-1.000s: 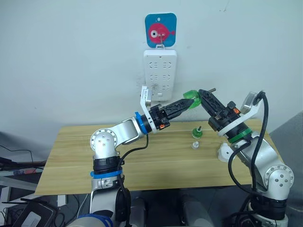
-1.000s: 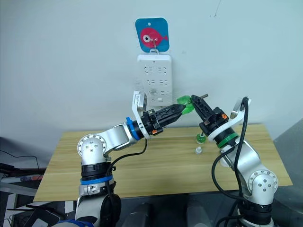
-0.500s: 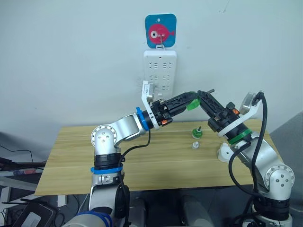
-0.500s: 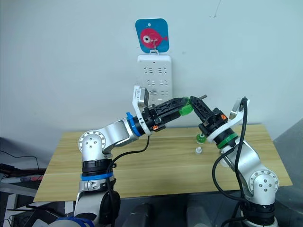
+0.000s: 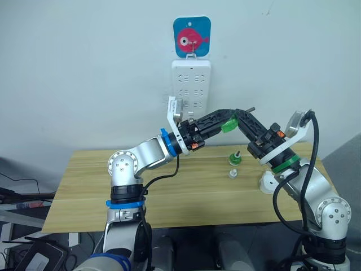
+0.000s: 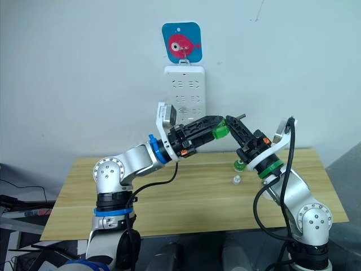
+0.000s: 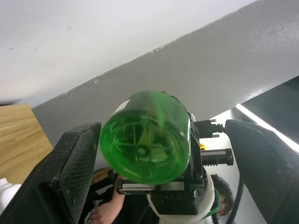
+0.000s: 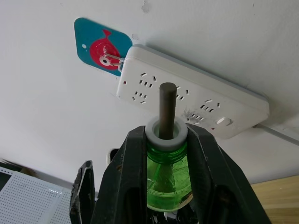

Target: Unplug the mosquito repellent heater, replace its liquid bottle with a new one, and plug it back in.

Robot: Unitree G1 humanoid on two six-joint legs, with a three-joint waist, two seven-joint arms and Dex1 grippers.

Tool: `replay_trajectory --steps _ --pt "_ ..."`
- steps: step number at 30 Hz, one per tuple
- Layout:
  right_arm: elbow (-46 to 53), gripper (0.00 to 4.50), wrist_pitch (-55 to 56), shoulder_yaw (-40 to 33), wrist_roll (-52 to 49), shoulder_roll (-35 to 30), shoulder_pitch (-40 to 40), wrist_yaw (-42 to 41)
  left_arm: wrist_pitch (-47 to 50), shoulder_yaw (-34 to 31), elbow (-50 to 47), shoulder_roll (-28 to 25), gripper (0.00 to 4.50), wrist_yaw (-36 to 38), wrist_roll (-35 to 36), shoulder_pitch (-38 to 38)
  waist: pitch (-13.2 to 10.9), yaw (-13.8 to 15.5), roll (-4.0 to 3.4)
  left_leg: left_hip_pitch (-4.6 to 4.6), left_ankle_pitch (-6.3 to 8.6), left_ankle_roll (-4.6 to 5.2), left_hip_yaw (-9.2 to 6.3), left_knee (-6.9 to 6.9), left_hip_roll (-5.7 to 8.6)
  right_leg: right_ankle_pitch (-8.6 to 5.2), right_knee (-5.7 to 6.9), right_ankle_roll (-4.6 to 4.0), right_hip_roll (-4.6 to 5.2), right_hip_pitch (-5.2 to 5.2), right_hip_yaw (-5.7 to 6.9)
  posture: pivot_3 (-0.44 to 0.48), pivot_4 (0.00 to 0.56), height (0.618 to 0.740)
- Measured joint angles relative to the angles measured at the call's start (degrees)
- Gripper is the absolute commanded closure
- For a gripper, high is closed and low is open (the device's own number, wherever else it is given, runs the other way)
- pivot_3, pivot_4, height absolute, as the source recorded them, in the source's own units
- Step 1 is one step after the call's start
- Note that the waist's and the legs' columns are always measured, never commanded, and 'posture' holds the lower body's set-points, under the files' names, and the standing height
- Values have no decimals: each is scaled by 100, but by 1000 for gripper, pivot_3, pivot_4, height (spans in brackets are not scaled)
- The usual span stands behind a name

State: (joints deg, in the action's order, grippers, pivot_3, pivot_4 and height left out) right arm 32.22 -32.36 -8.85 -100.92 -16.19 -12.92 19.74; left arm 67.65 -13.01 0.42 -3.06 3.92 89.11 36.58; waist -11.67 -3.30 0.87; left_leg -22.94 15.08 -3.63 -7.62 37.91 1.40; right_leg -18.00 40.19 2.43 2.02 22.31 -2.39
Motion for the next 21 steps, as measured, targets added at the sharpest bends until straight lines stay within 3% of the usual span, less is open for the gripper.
replay_trajectory --steps 4,13,21 --pt "0 3697 48 17 -59 -8 0 -11 -73 58 0 -20 0 -4 76 -12 0 0 0 0 0 0 0 0 0 0 0 0 0 0 0 -49 135 732" --pt "29 3697 94 132 -196 -33 0 -10 -146 217 11 -81 2149 55 109 -102 1 0 0 0 0 0 0 0 0 0 0 0 0 0 0 -50 137 732" --pt "73 3697 193 212 -248 -96 0 18 -190 257 9 -136 2149 182 109 -122 2 0 0 0 0 0 0 0 0 0 0 0 0 0 0 -44 138 732"
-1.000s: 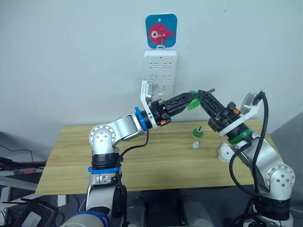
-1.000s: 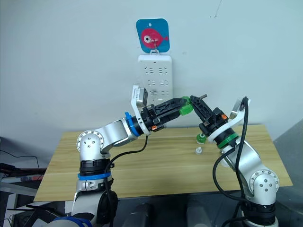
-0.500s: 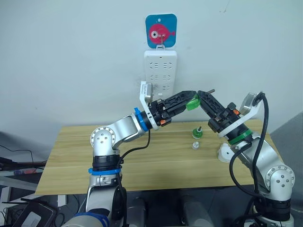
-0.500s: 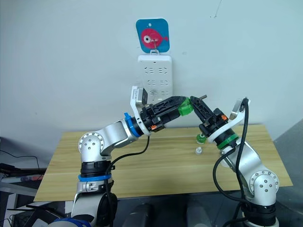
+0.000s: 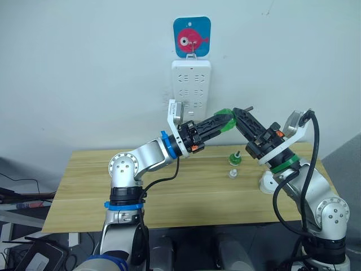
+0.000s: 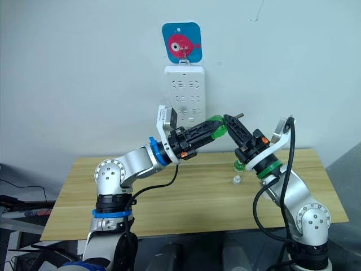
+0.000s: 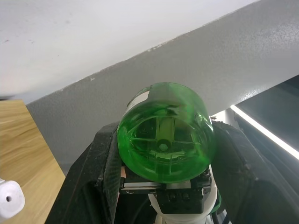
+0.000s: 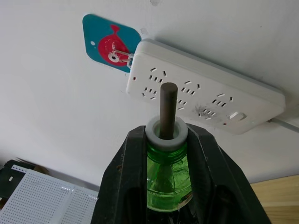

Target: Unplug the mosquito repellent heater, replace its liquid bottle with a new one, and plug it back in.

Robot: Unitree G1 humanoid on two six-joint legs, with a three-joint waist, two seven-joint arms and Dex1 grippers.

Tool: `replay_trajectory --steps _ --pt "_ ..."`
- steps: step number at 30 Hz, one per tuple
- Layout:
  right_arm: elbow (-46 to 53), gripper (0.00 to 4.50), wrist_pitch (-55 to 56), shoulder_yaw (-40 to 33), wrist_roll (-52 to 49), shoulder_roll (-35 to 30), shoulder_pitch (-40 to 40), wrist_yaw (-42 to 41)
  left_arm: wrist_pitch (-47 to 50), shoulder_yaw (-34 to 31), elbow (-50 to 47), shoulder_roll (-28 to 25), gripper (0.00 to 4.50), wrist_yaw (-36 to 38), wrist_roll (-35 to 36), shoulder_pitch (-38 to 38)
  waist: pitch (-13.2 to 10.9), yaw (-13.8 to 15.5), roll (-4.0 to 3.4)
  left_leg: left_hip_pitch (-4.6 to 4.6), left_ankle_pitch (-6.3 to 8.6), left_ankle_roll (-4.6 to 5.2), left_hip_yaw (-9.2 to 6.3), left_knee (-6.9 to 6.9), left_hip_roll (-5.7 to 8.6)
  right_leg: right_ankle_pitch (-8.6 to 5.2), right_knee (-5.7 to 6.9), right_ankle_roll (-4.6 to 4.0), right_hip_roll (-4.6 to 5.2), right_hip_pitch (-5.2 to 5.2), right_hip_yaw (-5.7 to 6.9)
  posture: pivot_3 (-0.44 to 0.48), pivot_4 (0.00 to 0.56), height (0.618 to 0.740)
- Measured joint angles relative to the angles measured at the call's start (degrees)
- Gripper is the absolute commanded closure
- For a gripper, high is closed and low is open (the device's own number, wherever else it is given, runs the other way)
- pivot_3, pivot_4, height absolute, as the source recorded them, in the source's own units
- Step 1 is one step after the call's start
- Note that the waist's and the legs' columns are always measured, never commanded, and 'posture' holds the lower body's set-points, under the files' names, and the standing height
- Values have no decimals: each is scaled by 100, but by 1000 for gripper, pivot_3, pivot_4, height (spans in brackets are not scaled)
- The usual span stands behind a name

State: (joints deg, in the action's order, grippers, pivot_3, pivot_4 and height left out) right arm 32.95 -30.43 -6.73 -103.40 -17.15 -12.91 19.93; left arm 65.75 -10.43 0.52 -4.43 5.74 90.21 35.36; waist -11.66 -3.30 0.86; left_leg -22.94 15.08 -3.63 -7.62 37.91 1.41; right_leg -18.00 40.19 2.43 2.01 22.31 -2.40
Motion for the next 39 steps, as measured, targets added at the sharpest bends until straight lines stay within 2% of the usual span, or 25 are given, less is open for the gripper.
replay_trajectory --steps 2,3,8,10,12,14,16,18,21,24,27,31,36,39 --pt "1 3697 25 15 -54 7 0 10 -3 2 -3 -16 2149 43 0 -9 0 0 0 0 0 0 -1 0 0 0 0 0 0 0 1 -45 138 732" --pt "5 2954 46 24 -103 21 0 17 -7 5 -7 -35 2149 88 0 -10 0 0 0 0 0 0 -1 0 -1 0 0 0 0 0 1 -46 137 732" --pt "69 1292 106 -97 -165 -179 -9 13 -9 6 -7 -376 2149 360 -91 -15 0 0 0 0 0 0 -1 0 0 0 0 0 0 0 0 -46 141 732" --pt "-30 525 102 -363 -162 -546 -5 0 -2 -7 -10 -678 2149 630 -255 -13 0 4 0 0 0 1 0 0 2 0 0 0 -1 0 0 -45 145 732" --pt "-223 0 45 -598 -140 -951 29 -41 -30 78 -56 -985 2149 1026 -575 -2 0 5 0 0 1 2 1 -1 4 0 0 0 -1 0 0 -42 149 732" --pt "-431 0 -70 -818 -109 -1363 98 -103 -136 182 -162 -1303 2149 1467 -990 7 0 4 0 1 2 4 3 -4 6 0 -2 0 -3 0 -2 -43 157 732" --pt "-554 0 -492 -883 319 -2209 253 -469 -648 610 -458 -1711 2150 2208 -1841 10 -2 7 -3 1 5 10 6 -9 16 -1 -8 -1 -3 0 -4 -46 171 732" --pt "-564 0 -1000 -876 1170 -3359 466 -1180 -1670 1272 -798 -2182 2150 3037 -3135 -28 -6 17 -12 2 11 19 10 -12 43 -1 -18 -1 -8 -2 -9 -46 178 732" --pt "-541 0 -1461 -860 2224 -4297 725 -2081 -3312 1953 -992 -2420 2150 4215 -4629 -344 -8 38 -15 4 17 31 17 -13 16 -1 -24 -2 -12 -7 -9 -55 196 732" --pt "-467 0 -1770 -729 3019 -4709 902 -2341 -4287 2284 -1020 -2468 2150 4997 -5364 -666 -20 34 -10 1 20 35 21 -11 -7 -1 -24 -2 -12 -6 -8 -61 213 732" --pt "-335 0 -2420 -431 3232 -5063 868 -2292 -4832 2370 -1022 -2476 2150 5537 -5668 -731 -30 36 -14 -1 21 37 21 -6 -8 -1 -22 -2 -4 -8 -9 -65 227 732" --pt "-614 0 -3454 -4 3207 -4917 343 -1765 -5241 2366 -837 -2520 2150 6063 -5923 -780 -69 22 13 1 23 41 17 -2 -8 -1 -23 -2 -3 -14 -6 -62 253 732" --pt "-1602 0 -4383 164 3356 -3784 -194 -772 -5392 2354 -615 -2544 2150 6362 -6097 -920 -161 7 26 -3 26 47 18 -5 -9 -1 -27 -2 -3 -13 -7 -55 274 732" --pt "-2008 0 -4775 179 3658 -3316 -462 -464 -5381 2358 -529 -2650 2150 6534 -6146 -1168 -236 3 11 -5 27 48 15 -6 -9 -1 -25 -2 -1 -7 -5 -46 283 732"
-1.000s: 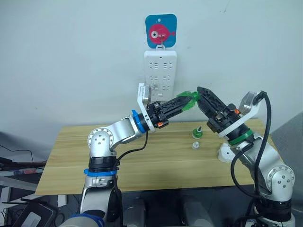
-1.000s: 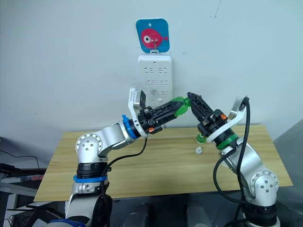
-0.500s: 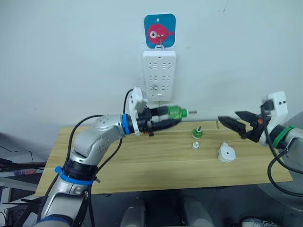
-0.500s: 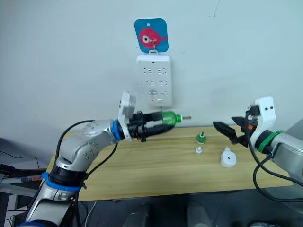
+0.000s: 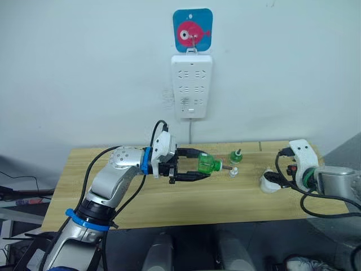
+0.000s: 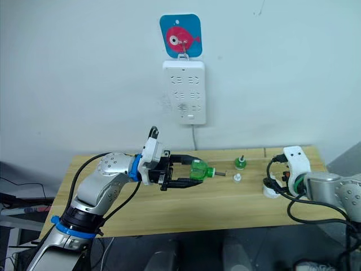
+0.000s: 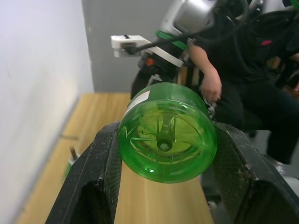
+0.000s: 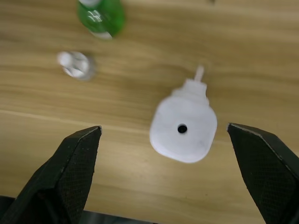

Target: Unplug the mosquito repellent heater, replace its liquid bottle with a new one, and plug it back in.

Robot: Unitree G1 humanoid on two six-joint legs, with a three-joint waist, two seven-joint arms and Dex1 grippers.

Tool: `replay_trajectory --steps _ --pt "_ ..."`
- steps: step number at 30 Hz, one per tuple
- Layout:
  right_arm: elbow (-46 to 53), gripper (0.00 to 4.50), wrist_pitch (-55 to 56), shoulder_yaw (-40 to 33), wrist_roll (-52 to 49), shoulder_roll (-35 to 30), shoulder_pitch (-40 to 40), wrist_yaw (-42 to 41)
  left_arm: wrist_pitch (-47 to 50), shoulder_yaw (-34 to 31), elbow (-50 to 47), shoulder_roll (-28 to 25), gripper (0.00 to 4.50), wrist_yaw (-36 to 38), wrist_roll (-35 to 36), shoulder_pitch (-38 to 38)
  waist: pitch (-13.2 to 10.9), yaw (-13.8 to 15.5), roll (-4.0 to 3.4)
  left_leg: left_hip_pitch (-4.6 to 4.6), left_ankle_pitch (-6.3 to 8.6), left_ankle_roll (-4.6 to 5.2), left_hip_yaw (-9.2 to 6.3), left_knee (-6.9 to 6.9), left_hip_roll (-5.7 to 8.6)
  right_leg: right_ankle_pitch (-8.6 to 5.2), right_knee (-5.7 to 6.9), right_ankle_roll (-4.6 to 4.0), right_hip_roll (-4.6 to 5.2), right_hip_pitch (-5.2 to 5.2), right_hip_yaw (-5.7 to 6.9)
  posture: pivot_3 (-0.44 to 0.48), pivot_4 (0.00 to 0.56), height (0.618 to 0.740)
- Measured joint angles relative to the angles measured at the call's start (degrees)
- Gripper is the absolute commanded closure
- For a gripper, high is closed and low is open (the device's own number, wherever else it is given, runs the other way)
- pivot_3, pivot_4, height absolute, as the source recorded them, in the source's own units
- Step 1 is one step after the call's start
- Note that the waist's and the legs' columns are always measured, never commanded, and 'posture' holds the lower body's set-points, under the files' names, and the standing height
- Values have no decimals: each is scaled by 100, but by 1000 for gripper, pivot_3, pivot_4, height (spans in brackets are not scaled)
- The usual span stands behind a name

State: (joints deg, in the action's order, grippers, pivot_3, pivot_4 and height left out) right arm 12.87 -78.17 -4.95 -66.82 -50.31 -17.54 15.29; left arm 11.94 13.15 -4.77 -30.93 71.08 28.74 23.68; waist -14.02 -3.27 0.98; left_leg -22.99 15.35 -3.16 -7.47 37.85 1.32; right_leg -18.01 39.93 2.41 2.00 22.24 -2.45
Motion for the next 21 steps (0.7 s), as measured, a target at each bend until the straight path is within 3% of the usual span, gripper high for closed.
replay_trajectory --steps 10,21 --pt "-866 0 -763 -228 1074 859 -520 -163 184 -17 -209 -261 2150 177 -19 -272 -111 4 -7 -1 0 1 -7 1 0 0 4 0 0 2 4 -9 295 732" --pt "-1205 0 -886 -326 2192 1308 -632 -753 536 -25 -459 -268 2150 -40 -11 -294 -147 3 -6 -1 1 1 -7 -2 1 0 3 0 0 3 4 1 299 732"
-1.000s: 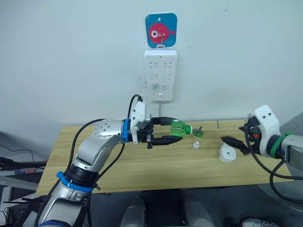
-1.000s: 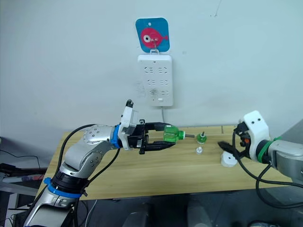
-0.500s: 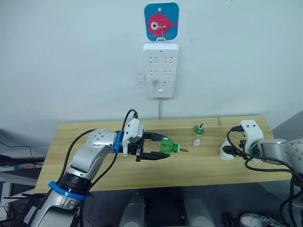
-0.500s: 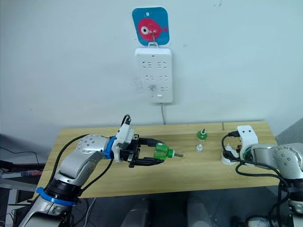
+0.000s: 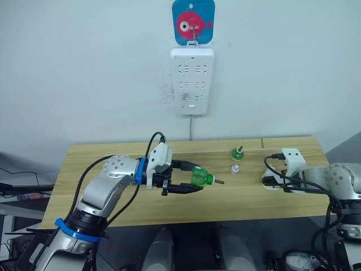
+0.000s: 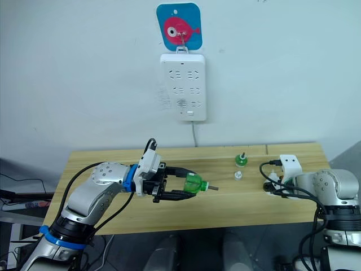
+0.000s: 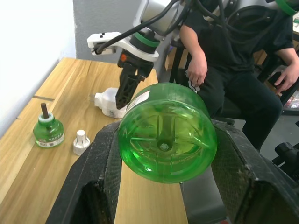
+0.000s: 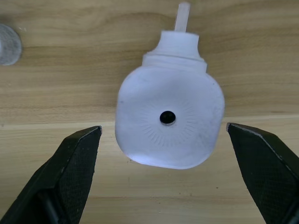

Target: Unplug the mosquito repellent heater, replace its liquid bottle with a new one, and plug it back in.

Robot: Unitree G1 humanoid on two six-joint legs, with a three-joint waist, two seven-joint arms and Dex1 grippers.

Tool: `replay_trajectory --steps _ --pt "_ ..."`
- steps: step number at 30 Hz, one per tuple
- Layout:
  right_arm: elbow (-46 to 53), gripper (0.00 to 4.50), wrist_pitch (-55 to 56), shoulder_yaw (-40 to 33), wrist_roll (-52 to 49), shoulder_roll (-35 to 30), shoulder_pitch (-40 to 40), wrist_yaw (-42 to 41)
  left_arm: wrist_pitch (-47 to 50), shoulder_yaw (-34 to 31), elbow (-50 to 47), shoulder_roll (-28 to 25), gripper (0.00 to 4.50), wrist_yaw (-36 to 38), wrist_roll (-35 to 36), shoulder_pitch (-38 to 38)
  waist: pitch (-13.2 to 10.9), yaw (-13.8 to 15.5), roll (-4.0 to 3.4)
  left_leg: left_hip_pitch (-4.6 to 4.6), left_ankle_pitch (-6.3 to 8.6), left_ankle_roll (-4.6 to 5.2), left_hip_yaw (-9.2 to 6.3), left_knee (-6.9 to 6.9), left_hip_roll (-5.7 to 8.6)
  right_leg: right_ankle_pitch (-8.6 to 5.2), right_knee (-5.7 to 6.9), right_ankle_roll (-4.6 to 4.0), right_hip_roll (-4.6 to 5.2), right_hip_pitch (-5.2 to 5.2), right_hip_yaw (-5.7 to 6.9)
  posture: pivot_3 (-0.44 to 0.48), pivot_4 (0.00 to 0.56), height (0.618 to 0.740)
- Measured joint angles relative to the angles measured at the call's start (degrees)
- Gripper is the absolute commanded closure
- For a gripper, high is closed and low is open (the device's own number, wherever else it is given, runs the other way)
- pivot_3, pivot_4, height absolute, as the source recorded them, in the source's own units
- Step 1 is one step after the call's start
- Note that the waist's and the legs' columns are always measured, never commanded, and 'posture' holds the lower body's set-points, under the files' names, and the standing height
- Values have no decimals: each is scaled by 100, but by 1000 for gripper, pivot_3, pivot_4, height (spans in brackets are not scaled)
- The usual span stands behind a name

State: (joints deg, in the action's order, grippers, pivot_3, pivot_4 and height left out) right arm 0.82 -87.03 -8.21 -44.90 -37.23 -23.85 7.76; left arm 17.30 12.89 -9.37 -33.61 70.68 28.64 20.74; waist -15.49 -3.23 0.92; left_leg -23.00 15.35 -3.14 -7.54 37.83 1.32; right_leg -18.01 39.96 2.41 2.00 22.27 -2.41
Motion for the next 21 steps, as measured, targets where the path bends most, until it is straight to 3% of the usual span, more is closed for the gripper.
replay_trajectory --steps 9,12,15,21 --pt "-66 0 137 4 601 95 -42 -684 229 -1 -189 1 2150 -64 14 81 -11 1 0 0 0 0 0 -1 0 0 -1 0 0 0 1 5 299 732" --pt "-79 605 149 8 794 180 -41 -870 255 -2 -226 2 2150 -126 15 115 -18 3 -1 0 0 0 0 -1 0 0 -1 0 0 0 0 6 299 732" --pt "-80 1540 194 9 982 183 -43 -1011 284 -2 -246 0 2150 -133 17 116 -28 3 2 0 0 0 -1 -2 -1 0 -2 0 0 0 1 6 300 732" --pt "-13 1590 285 6 1239 193 22 -1265 358 -3 -331 0 2150 -138 17 122 -33 3 9 0 0 0 -2 -2 -1 0 -3 0 0 -1 1 2 298 732"
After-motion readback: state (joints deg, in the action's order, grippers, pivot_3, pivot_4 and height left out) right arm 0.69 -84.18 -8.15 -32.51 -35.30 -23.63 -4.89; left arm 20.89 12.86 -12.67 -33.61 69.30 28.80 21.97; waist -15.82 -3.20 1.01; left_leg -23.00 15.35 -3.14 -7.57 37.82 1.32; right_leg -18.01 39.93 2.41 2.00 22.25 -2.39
